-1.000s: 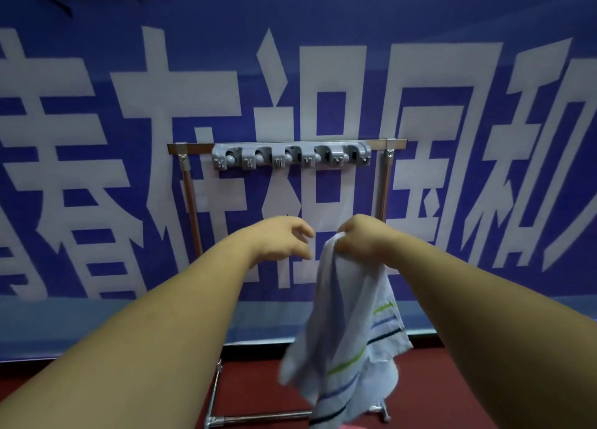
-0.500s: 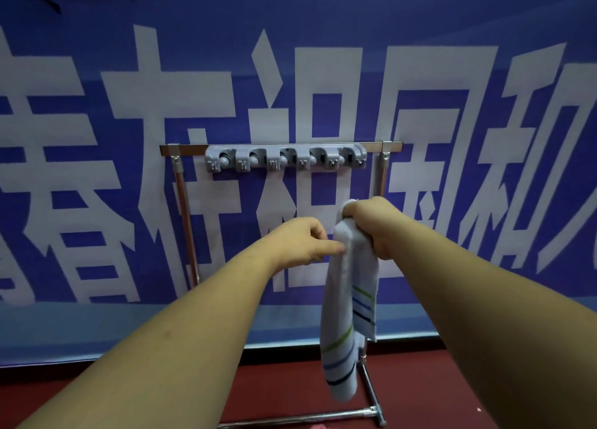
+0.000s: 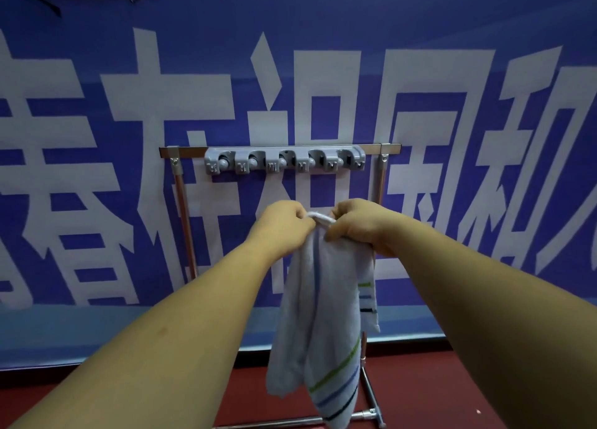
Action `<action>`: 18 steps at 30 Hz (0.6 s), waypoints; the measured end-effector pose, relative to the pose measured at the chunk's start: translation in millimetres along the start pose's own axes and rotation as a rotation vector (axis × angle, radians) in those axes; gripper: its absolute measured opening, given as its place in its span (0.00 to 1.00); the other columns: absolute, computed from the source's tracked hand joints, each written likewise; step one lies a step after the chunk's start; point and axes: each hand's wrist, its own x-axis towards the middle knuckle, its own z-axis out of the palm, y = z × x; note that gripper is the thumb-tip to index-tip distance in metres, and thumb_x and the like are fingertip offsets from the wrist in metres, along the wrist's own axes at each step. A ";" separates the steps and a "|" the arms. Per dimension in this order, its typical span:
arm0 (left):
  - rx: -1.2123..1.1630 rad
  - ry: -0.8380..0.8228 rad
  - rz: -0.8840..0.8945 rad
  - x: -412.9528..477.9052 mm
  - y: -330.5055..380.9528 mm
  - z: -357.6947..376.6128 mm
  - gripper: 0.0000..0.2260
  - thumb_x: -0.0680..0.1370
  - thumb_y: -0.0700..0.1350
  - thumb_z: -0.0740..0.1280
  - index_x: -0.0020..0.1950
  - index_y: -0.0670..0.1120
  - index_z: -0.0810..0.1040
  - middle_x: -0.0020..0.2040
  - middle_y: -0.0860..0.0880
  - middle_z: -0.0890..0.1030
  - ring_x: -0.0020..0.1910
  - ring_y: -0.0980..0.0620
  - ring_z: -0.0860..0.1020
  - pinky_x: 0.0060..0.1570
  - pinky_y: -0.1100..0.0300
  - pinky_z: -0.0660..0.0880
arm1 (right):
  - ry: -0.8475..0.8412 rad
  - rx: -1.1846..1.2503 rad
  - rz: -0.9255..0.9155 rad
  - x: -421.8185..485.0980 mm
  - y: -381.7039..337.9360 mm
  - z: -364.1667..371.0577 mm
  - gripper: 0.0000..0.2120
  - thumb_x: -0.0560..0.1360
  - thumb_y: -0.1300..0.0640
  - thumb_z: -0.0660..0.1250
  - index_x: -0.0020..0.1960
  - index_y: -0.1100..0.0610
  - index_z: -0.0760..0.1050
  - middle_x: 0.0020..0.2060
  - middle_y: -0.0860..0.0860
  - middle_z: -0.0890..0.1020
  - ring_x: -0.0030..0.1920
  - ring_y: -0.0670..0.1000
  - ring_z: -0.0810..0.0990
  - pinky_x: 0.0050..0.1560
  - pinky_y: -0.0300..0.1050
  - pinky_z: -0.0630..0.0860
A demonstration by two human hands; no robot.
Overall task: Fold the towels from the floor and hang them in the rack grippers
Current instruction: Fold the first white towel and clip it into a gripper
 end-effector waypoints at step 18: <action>-0.205 -0.068 -0.122 -3.7 -41.5 -36.2 0.09 0.78 0.38 0.69 0.52 0.51 0.84 0.53 0.49 0.86 0.54 0.50 0.82 0.57 0.49 0.80 | 0.051 -0.312 -0.086 6.7 -7.7 8.8 0.03 0.74 0.60 0.73 0.46 0.59 0.83 0.37 0.53 0.82 0.36 0.51 0.77 0.37 0.44 0.75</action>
